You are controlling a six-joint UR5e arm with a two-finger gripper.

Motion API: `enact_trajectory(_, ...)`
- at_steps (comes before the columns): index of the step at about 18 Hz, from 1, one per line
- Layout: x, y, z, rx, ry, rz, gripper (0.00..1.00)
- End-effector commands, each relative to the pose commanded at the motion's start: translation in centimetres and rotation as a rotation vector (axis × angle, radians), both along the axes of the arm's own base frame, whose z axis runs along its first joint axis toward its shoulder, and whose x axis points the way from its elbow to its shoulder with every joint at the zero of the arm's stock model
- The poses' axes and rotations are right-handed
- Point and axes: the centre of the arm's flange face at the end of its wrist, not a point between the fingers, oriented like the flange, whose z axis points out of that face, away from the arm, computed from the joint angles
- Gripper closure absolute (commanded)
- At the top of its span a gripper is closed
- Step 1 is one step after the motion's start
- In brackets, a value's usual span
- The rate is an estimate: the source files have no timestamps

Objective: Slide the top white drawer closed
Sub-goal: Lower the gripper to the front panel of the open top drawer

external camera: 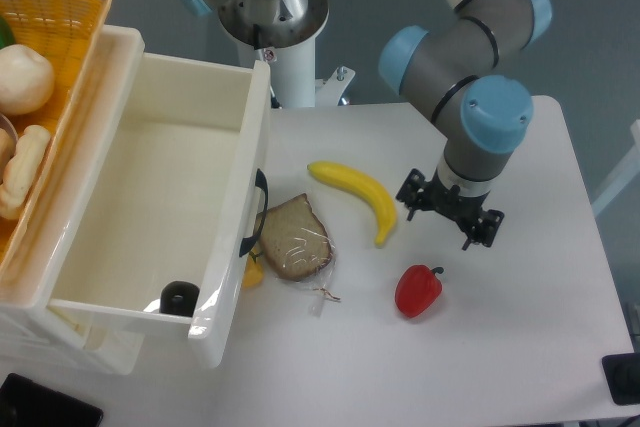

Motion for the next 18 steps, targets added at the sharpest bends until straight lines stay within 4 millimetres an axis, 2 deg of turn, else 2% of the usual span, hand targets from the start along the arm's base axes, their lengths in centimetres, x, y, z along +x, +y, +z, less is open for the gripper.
enact_trajectory(2, 1.3, 0.3, -0.6, 0.003, -0.025, -0.001, 0.33)
enact_trajectory(4, 2.0, 0.7, 0.4, 0.078, -0.066, 0.018, 0.42)
enact_trajectory(6, 3.1, 0.4, 0.6, 0.124, -0.141, 0.054, 0.63)
enact_trajectory(10, 5.2, 0.3, 2.3, 0.113, -0.197, 0.066, 0.94)
enact_trajectory(13, 6.4, 1.0, 3.5, 0.158, -0.221, 0.084, 1.00)
enact_trajectory(18, 7.0, 1.5, 3.6, 0.196, -0.273, 0.092, 1.00)
